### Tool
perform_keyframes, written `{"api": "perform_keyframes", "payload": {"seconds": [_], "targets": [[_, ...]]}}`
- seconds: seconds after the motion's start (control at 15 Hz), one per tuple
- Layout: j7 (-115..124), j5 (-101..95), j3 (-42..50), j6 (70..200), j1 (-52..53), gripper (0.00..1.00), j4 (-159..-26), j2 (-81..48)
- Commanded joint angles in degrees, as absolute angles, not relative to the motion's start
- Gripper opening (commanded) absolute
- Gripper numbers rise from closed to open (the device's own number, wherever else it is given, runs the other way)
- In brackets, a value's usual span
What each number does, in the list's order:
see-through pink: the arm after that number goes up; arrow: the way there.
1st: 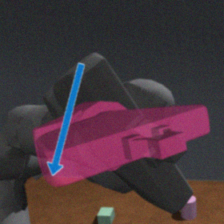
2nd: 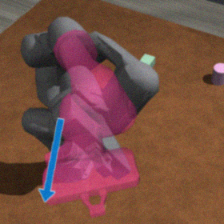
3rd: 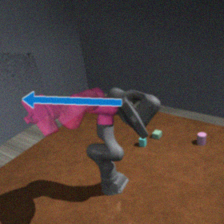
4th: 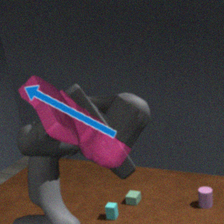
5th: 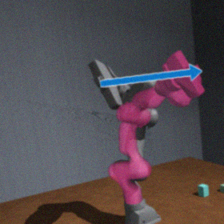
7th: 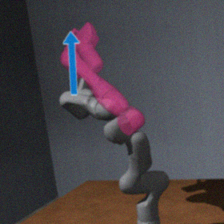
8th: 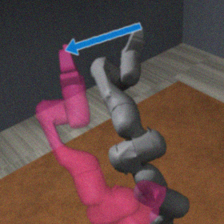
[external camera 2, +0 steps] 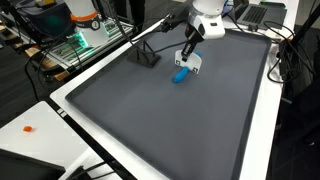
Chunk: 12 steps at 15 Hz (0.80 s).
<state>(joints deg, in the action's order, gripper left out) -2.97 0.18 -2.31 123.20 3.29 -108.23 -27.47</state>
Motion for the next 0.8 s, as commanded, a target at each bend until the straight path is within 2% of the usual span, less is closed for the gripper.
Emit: {"api": "perform_keyframes", "payload": {"seconds": [0.0, 0.73], "targets": [[-3.45, 1.24, -3.16, 123.45, 2.82, 0.01, -109.84, -27.46], [-3.18, -0.13, -2.65, 121.46, 3.07, 0.01, -108.24, -25.64]]}}
